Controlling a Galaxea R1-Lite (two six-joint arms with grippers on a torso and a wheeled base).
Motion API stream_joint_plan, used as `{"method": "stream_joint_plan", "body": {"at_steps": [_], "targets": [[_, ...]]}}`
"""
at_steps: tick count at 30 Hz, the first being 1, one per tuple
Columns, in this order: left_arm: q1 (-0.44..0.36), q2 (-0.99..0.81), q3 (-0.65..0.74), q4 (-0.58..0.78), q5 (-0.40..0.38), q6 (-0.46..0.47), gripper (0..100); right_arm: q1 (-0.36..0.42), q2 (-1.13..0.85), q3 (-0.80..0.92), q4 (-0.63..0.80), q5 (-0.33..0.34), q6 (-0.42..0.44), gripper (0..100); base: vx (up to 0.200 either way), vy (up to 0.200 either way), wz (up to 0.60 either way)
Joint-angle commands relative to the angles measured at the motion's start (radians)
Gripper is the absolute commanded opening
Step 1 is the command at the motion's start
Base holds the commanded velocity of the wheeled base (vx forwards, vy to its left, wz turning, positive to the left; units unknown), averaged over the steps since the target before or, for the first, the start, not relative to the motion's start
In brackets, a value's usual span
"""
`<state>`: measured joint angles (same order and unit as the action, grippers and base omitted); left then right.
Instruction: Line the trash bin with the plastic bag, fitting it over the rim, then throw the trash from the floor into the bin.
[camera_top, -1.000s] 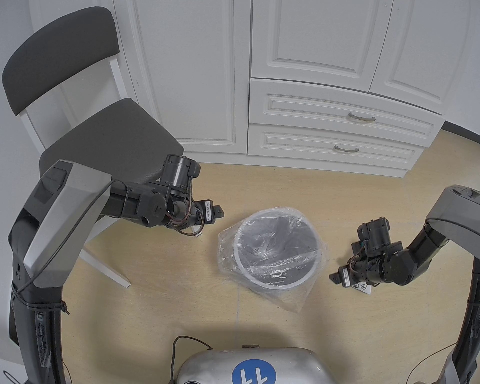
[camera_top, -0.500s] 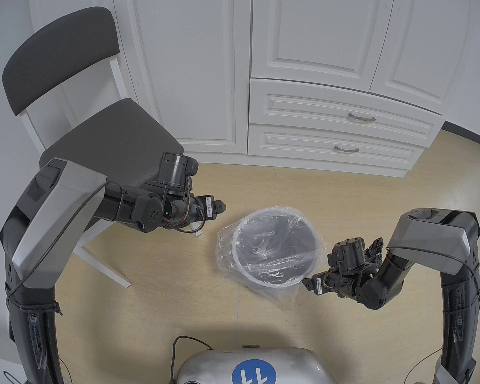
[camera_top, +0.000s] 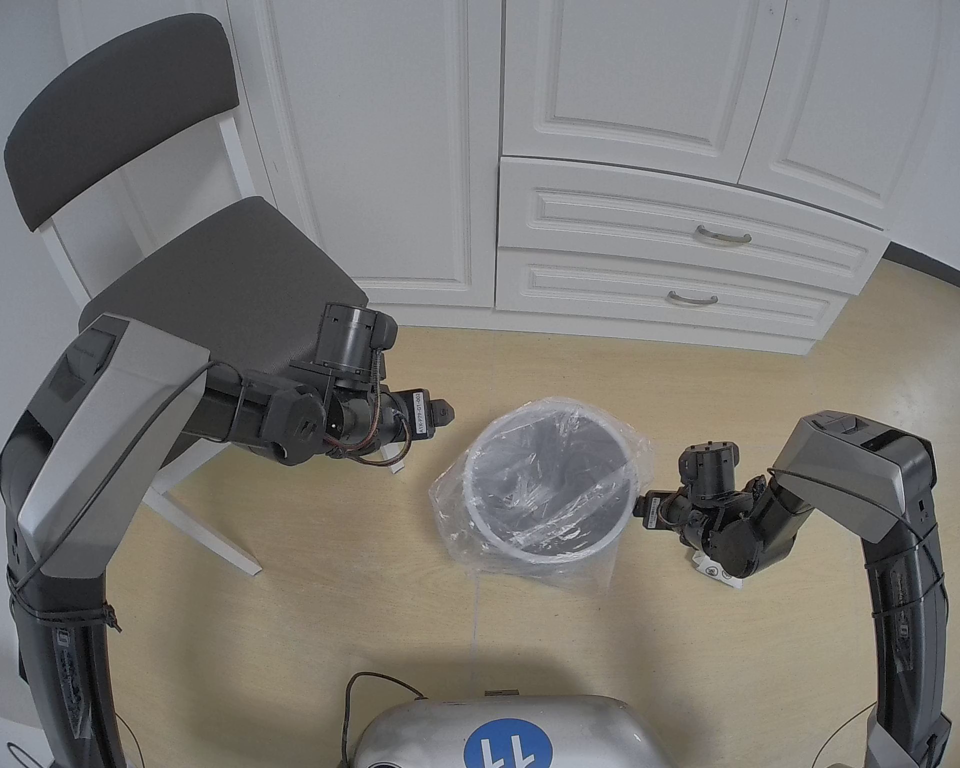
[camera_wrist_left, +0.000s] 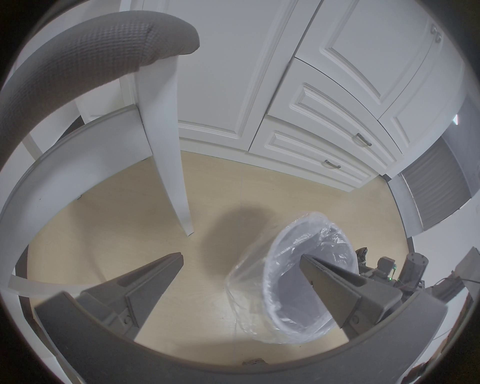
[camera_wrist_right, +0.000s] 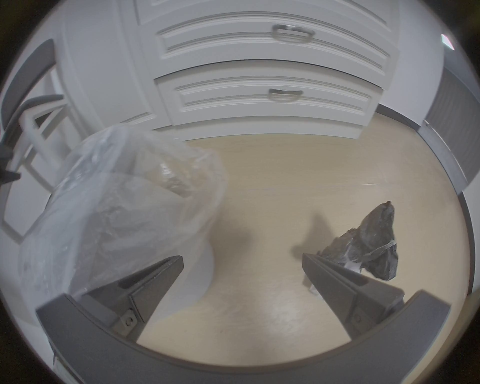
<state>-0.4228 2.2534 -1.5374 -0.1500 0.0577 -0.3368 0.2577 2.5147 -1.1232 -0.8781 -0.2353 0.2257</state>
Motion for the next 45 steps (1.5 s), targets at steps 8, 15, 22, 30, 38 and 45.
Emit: {"method": "stream_joint_plan", "body": {"at_steps": [8,15,22,30,38,45], "targets": [[-0.001,0.002,-0.004,-0.005,0.001,-0.002,100,-0.054,0.107,-0.196,-0.001,-0.002,0.149,100,0.000,0.000,0.00],[-0.001,0.003,0.002,-0.037,0.001,-0.002,100,-0.049,0.121,-0.296,0.001,-0.007,0.287,100,0.000,0.000,0.00],[-0.010,0.005,0.002,-0.036,0.002,-0.004,100,-0.055,0.141,-0.337,0.079,-0.065,0.291,100,0.000,0.000,0.00],[-0.022,-0.006,0.028,-0.039,0.016,-0.002,100,-0.071,-0.099,-0.193,0.153,-0.082,0.175,100,0.000,0.000,0.00],[-0.074,-0.028,0.148,-0.160,0.166,0.044,100,-0.008,-0.270,-0.089,0.142,-0.157,0.101,100,0.000,0.000,0.00],[-0.090,-0.066,0.254,-0.287,0.169,0.099,100,0.218,-0.269,-0.055,0.154,-0.211,0.188,100,0.000,0.000,0.00]]}}
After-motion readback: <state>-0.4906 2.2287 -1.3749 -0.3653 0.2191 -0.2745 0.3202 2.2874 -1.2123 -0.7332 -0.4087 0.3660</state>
